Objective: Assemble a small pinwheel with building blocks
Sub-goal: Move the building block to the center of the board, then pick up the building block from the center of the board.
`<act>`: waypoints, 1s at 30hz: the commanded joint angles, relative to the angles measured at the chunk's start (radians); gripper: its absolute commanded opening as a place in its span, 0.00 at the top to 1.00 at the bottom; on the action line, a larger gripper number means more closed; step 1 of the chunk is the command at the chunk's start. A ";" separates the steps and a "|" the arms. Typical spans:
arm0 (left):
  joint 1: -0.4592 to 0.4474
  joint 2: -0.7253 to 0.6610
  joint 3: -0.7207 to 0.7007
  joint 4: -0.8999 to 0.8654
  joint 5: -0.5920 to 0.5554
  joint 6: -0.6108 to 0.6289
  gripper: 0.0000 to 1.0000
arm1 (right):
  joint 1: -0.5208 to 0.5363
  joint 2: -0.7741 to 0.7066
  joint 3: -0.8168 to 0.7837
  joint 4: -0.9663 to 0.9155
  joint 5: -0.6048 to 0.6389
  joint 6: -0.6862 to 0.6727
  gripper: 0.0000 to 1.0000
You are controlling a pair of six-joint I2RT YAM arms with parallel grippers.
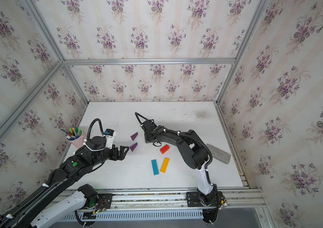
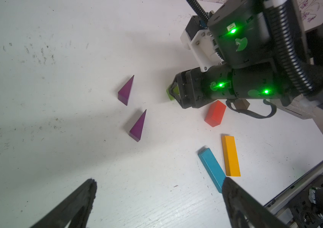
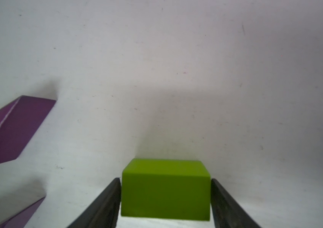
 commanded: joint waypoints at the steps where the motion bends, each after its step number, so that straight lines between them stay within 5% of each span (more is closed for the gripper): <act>1: -0.001 -0.001 0.016 -0.001 -0.006 -0.007 0.01 | 0.000 -0.017 -0.009 -0.007 0.023 0.007 0.24; 7: -0.005 0.035 0.066 -0.012 -0.009 0.045 0.01 | -0.004 -0.139 -0.043 0.005 0.077 -0.043 0.22; 17: -0.038 0.125 0.122 -0.024 0.023 0.144 0.01 | -0.025 -0.522 -0.422 0.033 0.009 -0.182 0.19; 30: -0.162 0.154 0.097 -0.034 0.046 0.136 0.01 | -0.024 -0.452 -0.462 0.068 -0.036 -0.363 0.15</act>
